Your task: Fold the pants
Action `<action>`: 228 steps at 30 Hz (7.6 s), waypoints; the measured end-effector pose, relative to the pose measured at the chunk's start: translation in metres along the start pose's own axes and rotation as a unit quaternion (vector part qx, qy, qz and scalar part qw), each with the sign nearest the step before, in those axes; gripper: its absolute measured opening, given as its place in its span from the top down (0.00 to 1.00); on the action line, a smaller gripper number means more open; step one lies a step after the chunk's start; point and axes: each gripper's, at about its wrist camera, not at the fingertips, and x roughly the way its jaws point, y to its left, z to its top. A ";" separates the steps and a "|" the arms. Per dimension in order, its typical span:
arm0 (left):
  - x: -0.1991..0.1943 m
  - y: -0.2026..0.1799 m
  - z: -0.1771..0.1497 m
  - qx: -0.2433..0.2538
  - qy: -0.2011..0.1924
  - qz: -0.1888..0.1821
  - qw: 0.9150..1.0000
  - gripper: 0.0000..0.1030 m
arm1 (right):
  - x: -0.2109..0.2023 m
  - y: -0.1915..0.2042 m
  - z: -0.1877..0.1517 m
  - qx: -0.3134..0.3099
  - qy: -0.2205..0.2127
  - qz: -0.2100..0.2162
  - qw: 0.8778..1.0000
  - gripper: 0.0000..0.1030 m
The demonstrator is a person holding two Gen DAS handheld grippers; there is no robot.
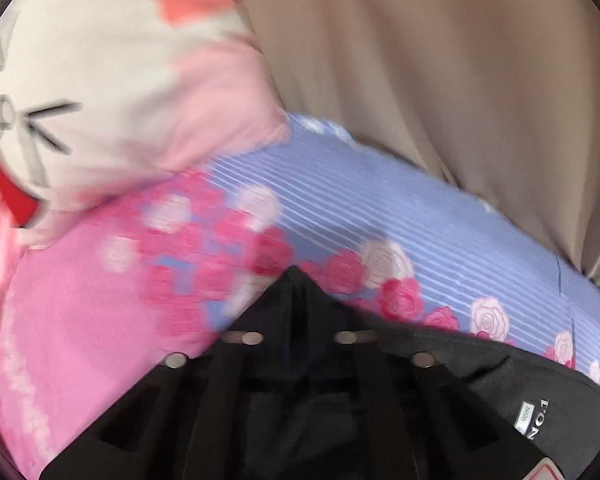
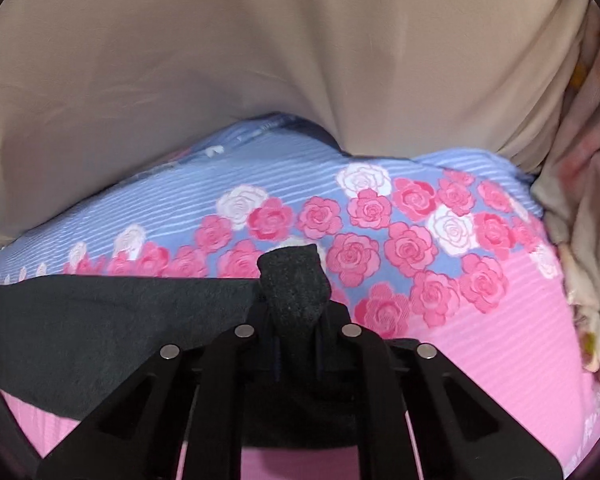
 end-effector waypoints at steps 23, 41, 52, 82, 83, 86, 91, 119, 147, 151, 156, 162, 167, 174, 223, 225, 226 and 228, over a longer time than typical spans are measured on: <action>-0.157 0.146 -0.146 0.001 0.011 -0.061 0.998 0.90 | -0.164 -0.073 -0.175 -0.016 -0.020 0.000 1.000 0.83; -0.122 0.151 -0.151 -0.186 0.076 -0.249 0.947 0.95 | -0.259 -0.042 -0.258 0.047 -0.087 0.049 0.994 0.48; -0.158 0.193 -0.181 -0.144 0.074 -0.189 0.969 0.94 | -0.223 -0.040 -0.245 0.130 -0.040 0.179 0.974 0.43; -0.134 0.196 -0.188 -0.092 0.115 -0.108 0.983 0.86 | -0.201 -0.065 -0.228 0.152 0.004 0.106 0.983 0.33; -0.134 0.195 -0.188 -0.092 0.115 -0.107 0.983 0.86 | -0.199 -0.062 -0.221 0.146 0.001 0.093 0.985 0.34; -0.132 0.191 -0.190 -0.092 0.115 -0.096 0.984 0.85 | -0.185 -0.046 -0.200 0.107 0.020 0.062 0.992 0.37; -0.132 0.186 -0.189 -0.087 0.116 -0.081 0.986 0.85 | -0.174 -0.031 -0.184 0.067 0.008 0.032 0.997 0.94; -0.122 0.173 -0.178 -0.004 0.106 -0.041 0.994 0.84 | -0.177 -0.123 -0.241 0.182 0.037 0.081 0.979 0.94; -0.160 0.138 -0.210 0.004 0.047 0.024 0.999 0.47 | -0.180 -0.162 -0.204 0.109 0.012 0.009 0.994 0.96; -0.147 0.139 -0.212 0.000 0.063 0.033 0.997 0.47 | -0.186 -0.164 -0.216 0.118 0.008 -0.002 0.993 0.89; -0.146 0.142 -0.212 -0.005 0.060 0.026 0.998 0.47 | -0.217 -0.178 -0.226 0.141 -0.024 -0.022 0.989 0.76; -0.159 0.135 -0.217 0.001 0.052 0.003 0.999 0.47 | -0.236 -0.193 -0.257 0.200 -0.006 0.041 0.979 0.52; -0.177 0.103 -0.223 0.027 0.026 -0.001 0.999 0.47 | -0.211 -0.179 -0.247 0.191 0.016 0.053 0.980 0.53; -0.179 0.060 -0.235 0.064 0.031 -0.015 0.997 0.46 | -0.230 -0.156 -0.215 0.143 -0.044 0.012 0.989 0.95; -0.166 0.175 -0.172 -0.077 0.068 -0.168 0.980 0.84 | -0.199 0.126 -0.284 -0.064 0.024 0.135 0.988 0.55; -0.150 0.197 -0.188 -0.116 0.085 -0.171 0.975 0.81 | -0.198 0.126 -0.284 -0.065 0.025 0.137 0.988 0.53; -0.143 0.207 -0.195 -0.136 0.091 -0.178 0.970 0.78 | -0.198 0.127 -0.284 -0.067 0.025 0.138 0.988 0.52; -0.132 0.220 -0.205 -0.170 0.102 -0.197 0.960 0.70 | -0.198 0.129 -0.284 -0.071 0.024 0.137 0.988 0.51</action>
